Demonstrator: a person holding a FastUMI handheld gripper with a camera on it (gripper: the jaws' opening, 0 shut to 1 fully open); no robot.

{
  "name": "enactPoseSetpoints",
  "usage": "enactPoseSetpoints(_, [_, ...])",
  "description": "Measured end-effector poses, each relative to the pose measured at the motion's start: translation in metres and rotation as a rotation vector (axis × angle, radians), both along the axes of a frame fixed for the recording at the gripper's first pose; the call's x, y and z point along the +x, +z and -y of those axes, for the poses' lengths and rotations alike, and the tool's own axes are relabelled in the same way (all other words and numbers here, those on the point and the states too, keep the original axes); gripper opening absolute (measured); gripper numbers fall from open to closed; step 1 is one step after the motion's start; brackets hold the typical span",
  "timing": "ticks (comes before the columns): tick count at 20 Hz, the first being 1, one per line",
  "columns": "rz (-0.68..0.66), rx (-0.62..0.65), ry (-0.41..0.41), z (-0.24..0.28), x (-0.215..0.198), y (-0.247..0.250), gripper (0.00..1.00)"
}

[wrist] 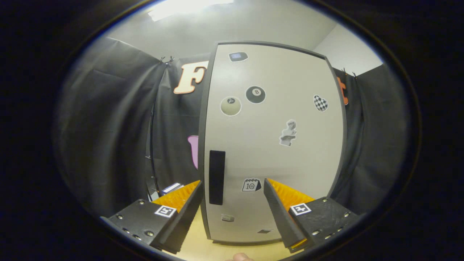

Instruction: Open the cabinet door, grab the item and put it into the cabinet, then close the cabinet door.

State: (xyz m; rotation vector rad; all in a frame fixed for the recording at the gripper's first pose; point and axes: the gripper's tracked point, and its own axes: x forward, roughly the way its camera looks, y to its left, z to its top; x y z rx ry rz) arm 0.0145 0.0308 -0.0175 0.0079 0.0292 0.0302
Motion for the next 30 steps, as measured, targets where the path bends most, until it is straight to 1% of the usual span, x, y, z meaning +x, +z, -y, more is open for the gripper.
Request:
enactPoseSetpoints(4, [-0.013,0.004,0.019,-0.01,0.008,-0.006,0.98])
enactPoseSetpoints(8, [-0.053,0.026,0.02,-0.02,0.024,-0.017,0.98])
enactPoseSetpoints(12, [-0.055,0.023,-0.014,-0.025,0.045,-0.022,0.98])
enactPoseSetpoints(13, [-0.058,0.023,-0.027,-0.024,0.052,-0.024,0.94])
enactPoseSetpoints(16, [-0.079,0.017,-0.025,-0.032,0.068,-0.032,0.83])
enactPoseSetpoints(17, [-0.072,0.008,-0.043,-0.031,0.073,-0.033,0.79])
enactPoseSetpoints(19, [-0.072,0.001,-0.053,-0.032,0.08,-0.035,0.71])
enactPoseSetpoints(22, [-0.076,-0.001,-0.055,-0.036,0.089,-0.039,0.71])
enactPoseSetpoints(27, [-0.067,-0.035,-0.087,-0.034,0.094,-0.041,0.7])
enactPoseSetpoints(28, [-0.058,-0.057,-0.118,-0.029,0.098,-0.042,0.71])
enactPoseSetpoints(30, [-0.058,-0.041,-0.112,-0.029,0.096,-0.042,0.53])
